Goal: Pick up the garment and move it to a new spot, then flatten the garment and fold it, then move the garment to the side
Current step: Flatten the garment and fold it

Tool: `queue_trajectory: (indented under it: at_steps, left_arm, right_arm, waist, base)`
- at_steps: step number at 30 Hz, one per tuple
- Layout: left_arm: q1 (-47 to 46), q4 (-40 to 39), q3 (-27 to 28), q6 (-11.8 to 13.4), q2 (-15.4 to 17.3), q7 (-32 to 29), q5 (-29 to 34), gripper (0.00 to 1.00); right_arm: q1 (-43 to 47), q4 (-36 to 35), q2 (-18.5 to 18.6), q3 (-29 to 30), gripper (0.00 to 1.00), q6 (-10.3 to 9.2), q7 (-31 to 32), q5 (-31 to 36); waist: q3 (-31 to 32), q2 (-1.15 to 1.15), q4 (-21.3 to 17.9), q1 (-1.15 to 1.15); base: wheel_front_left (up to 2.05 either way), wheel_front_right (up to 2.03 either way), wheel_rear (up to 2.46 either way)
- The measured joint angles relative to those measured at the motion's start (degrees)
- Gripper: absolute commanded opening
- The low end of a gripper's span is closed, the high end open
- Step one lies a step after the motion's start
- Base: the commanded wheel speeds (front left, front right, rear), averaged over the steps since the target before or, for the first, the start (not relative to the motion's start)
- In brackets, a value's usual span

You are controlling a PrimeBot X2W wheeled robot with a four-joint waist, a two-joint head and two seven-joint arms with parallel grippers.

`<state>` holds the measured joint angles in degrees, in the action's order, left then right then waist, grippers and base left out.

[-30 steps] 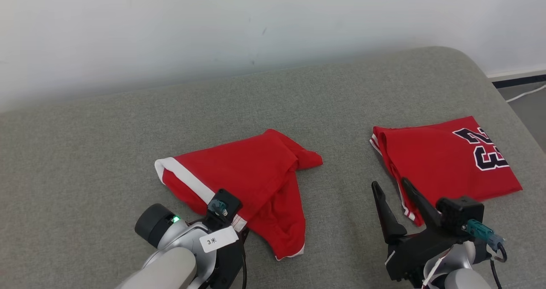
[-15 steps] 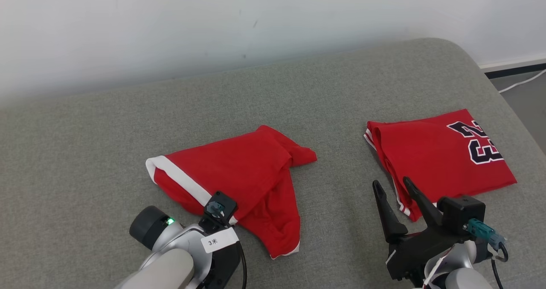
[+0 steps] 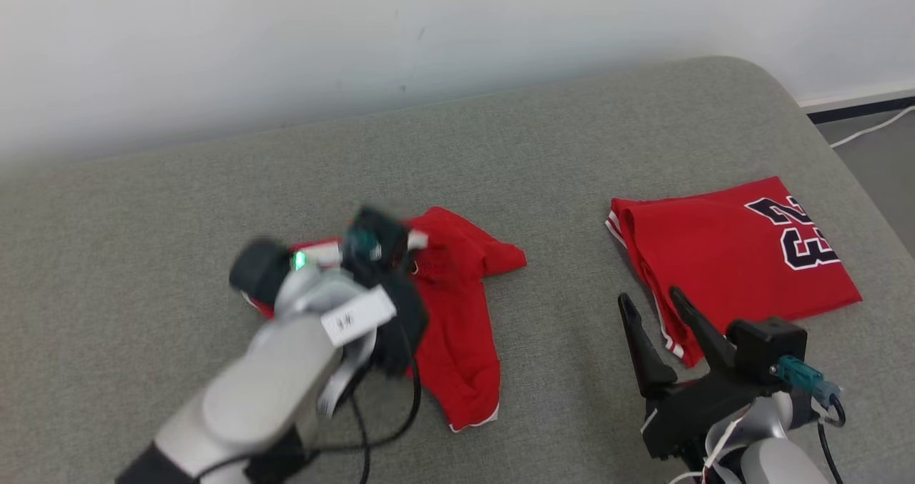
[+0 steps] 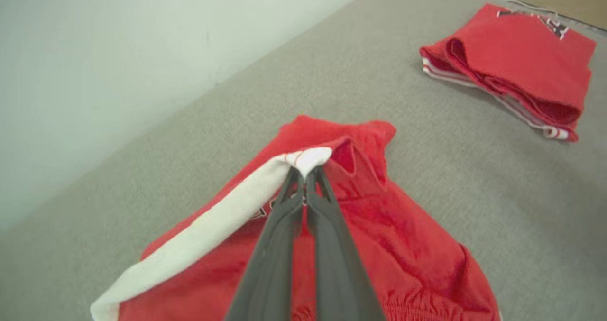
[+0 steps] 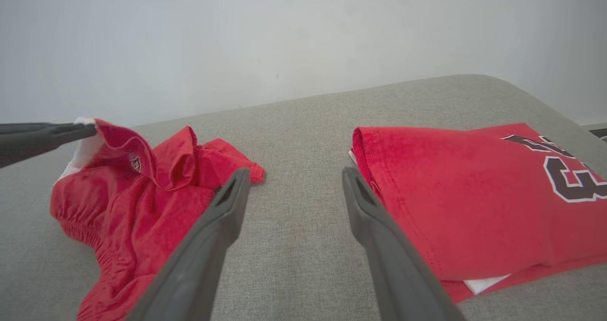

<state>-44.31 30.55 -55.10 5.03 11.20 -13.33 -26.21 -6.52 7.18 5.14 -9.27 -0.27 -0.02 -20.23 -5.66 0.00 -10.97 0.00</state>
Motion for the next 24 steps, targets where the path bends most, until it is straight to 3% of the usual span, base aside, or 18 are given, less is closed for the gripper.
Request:
queue_trajectory:
  at_steps: [10,17,18,19,20,24]
  left_arm:
    - [-11.3,0.2,3.0,-0.5,-5.1,2.9,-0.1,0.0]
    - [-12.3,2.7,2.6,-1.1,-8.8,3.5,-1.3,0.0]
    - [-12.3,3.5,2.1,-1.2,-9.0,3.5,-1.4,0.19]
    - [-12.1,4.2,1.7,-1.6,-9.2,3.4,-1.6,0.81]
    - [-11.9,4.8,1.0,-1.6,-9.2,3.2,-1.6,1.0]
    - [-8.2,6.7,-0.1,-2.6,-9.3,2.8,-4.7,1.0]
  right_arm:
    - [-1.3,1.4,-0.7,-1.7,1.0,0.03,0.0,-0.5]
    - [-1.4,1.9,-0.9,-2.1,1.0,0.03,-0.5,-1.0]
    - [-1.4,1.9,-0.9,-2.1,1.0,0.03,-0.5,-1.0]
    - [-1.4,1.9,-1.0,-2.0,1.0,0.03,-0.5,-1.0]
    - [-1.4,1.9,-1.0,-2.0,1.0,0.03,-0.6,-1.0]
    - [-1.3,1.9,-1.0,-0.9,1.0,-0.32,-1.2,-1.3]
  waist:
    - [0.1,0.0,-2.6,0.0]
    - [-0.4,0.0,-5.8,0.0]
    - [-0.6,0.0,-6.2,0.0]
    - [-0.8,0.0,-6.5,0.0]
    - [-1.1,0.0,-6.8,0.0]
    - [-2.2,0.0,-7.3,0.0]
  base:
    - [0.0,0.0,0.0]
    - [0.0,0.0,0.0]
    - [0.0,0.0,0.0]
    - [0.0,0.0,0.0]
    - [0.0,0.0,0.0]
    - [0.0,0.0,0.0]
